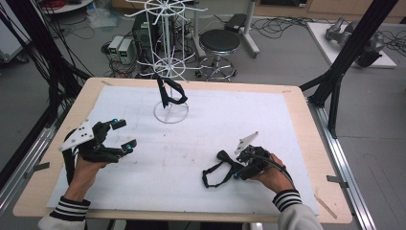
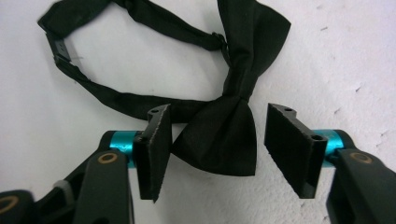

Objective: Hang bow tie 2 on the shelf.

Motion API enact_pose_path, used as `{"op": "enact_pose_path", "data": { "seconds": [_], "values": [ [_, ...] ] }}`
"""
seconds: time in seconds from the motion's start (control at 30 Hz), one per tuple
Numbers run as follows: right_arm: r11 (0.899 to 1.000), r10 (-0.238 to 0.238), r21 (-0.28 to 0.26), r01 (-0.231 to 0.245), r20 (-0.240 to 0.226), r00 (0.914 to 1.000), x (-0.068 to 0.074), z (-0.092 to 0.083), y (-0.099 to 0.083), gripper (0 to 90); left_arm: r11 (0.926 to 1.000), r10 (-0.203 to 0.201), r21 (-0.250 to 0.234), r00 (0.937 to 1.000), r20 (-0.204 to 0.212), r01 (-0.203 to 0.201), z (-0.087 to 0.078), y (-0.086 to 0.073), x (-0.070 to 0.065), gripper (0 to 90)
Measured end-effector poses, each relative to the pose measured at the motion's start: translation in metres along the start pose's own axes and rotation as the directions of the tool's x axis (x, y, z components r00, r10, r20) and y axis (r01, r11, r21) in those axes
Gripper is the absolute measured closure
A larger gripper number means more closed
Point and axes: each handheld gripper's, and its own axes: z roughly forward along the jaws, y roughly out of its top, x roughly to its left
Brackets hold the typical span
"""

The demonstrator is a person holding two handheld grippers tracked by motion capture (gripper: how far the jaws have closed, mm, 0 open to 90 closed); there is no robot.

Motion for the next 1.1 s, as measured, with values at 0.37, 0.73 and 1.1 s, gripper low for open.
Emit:
{"op": "enact_pose_path", "data": {
  "seconds": [0.37,0.73,1.1],
  "values": [
    [0.999,-0.007,0.032,0.007,0.015,0.9999,-0.005,0.0,-0.002,69.0,1.0,-0.001,0.003,1.0,0.006,0.001,0.001,-0.001,-0.001,16.3],
    [1.0,-0.021,0.011,0.021,0.025,0.9995,-0.007,-0.003,-0.003,78.2,0.9999,0.001,0.017,0.9999,0.01,-0.001,0.003,-0.003,-0.001,16.3],
    [0.996,-0.031,-0.087,0.031,0.008,0.9995,-0.007,-0.011,0.0,78.3,0.9988,0.01,0.047,0.9992,0.039,-0.011,0.011,-0.004,-0.005,16.3]
  ]
}}
